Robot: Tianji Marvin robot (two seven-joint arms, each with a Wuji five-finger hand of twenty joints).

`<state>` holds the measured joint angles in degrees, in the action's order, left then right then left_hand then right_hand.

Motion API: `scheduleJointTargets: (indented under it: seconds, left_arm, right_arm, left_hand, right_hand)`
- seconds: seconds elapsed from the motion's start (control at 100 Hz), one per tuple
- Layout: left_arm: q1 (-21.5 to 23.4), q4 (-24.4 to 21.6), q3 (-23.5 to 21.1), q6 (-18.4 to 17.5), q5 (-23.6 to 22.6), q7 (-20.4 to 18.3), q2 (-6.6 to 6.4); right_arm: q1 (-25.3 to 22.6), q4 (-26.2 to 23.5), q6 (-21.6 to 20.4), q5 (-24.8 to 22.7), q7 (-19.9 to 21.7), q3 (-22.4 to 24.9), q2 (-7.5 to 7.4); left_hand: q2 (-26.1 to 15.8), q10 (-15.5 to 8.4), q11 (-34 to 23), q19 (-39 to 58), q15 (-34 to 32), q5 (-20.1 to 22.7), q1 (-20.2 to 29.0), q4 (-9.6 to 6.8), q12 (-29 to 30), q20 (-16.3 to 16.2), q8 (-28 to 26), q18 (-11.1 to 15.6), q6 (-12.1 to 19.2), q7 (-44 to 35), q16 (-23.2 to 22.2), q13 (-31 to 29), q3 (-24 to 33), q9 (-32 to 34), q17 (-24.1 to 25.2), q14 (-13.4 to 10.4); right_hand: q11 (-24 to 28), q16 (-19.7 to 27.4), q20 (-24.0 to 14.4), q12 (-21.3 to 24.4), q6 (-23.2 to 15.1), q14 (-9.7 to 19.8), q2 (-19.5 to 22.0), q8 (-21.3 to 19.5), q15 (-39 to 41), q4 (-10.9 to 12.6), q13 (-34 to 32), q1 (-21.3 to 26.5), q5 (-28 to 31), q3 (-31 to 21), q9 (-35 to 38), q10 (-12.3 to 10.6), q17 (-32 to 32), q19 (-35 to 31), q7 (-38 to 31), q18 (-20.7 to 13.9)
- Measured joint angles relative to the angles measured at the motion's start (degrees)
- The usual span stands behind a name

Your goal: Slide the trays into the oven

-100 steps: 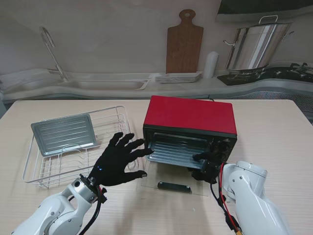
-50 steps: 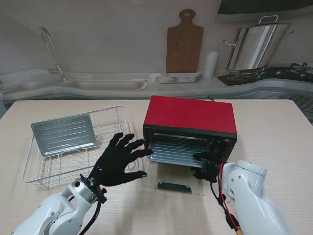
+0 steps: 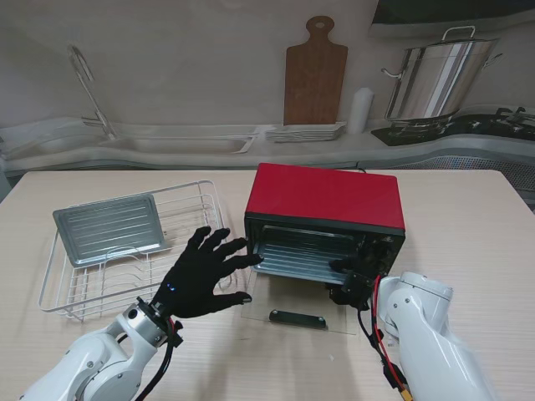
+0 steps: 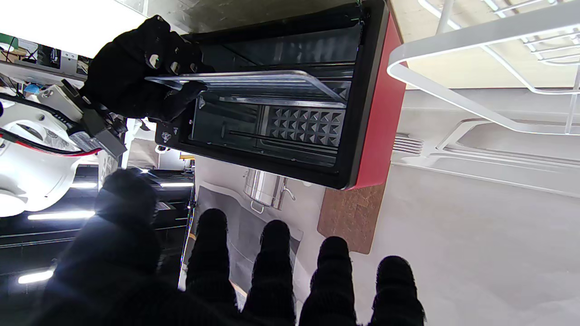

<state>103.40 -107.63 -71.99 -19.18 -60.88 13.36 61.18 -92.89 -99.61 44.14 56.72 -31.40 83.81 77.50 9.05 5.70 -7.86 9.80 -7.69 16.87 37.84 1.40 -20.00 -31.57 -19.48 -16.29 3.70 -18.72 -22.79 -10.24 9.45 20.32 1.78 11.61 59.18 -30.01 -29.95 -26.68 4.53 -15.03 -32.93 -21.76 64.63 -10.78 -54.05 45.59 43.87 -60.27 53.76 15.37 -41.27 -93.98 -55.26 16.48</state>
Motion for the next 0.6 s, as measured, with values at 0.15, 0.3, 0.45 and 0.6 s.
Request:
scheduleJointTargets:
  seconds: [0.15, 0.3, 0.45, 0.6]
  left_arm:
    - [0.1, 0.0, 0.0, 0.0, 0.0, 0.0, -0.01]
    - [0.1, 0.0, -0.1, 0.1, -0.1, 0.0, -0.01]
    - [0.2, 0.0, -0.1, 0.1, -0.1, 0.0, -0.01]
    - [0.3, -0.1, -0.1, 0.1, -0.1, 0.0, -0.01]
  right_arm:
    - [0.2, 0.2, 0.0, -0.1, 0.0, -0.1, 0.02]
    - [0.4, 0.3, 0.0, -0.7, 0.2, -0.2, 0.04]
    - [0.5, 0.4, -0.2, -0.4, -0.4, -0.4, 0.04]
    - [0.5, 0.4, -0.5, -0.2, -0.6, -0.4, 0.06]
  left_hand:
    - [0.0, 0.0, 0.0, 0.0, 0.0, 0.0, 0.0, 0.00, 0.0, 0.0, 0.0, 0.0, 0.0, 0.0, 0.0, 0.0, 0.0, 0.0, 0.0, 0.0]
    - [0.0, 0.0, 0.0, 0.0, 0.0, 0.0, 0.0, 0.00, 0.0, 0.0, 0.0, 0.0, 0.0, 0.0, 0.0, 0.0, 0.0, 0.0, 0.0, 0.0]
    - [0.0, 0.0, 0.0, 0.0, 0.0, 0.0, 0.0, 0.00, 0.0, 0.0, 0.0, 0.0, 0.0, 0.0, 0.0, 0.0, 0.0, 0.0, 0.0, 0.0]
    - [0.0, 0.0, 0.0, 0.0, 0.0, 0.0, 0.0, 0.00, 0.0, 0.0, 0.0, 0.0, 0.0, 0.0, 0.0, 0.0, 0.0, 0.0, 0.0, 0.0]
  right_hand:
    - [0.0, 0.0, 0.0, 0.0, 0.0, 0.0, 0.0, 0.0, 0.0, 0.0, 0.0, 0.0, 0.0, 0.0, 0.0, 0.0, 0.0, 0.0, 0.0, 0.0]
    - [0.0, 0.0, 0.0, 0.0, 0.0, 0.0, 0.3, 0.0, 0.1, 0.0, 0.0, 0.0, -0.2, 0.0, 0.0, 0.0, 0.0, 0.0, 0.0, 0.0]
    - [0.0, 0.0, -0.5, 0.0, -0.1, 0.0, 0.5, 0.0, 0.2, 0.0, 0.0, 0.0, -0.2, 0.6, 0.0, 0.0, 0.0, 0.0, -0.1, 0.0]
    - [-2.5, 1.2, -0.4, 1.9, -0.1, 0.0, -1.0, 3.0, -4.2, 0.7, 0.3, -1.0, -0.8, -0.4, -1.6, 0.0, 1.3, 1.7, -0.1, 0.0]
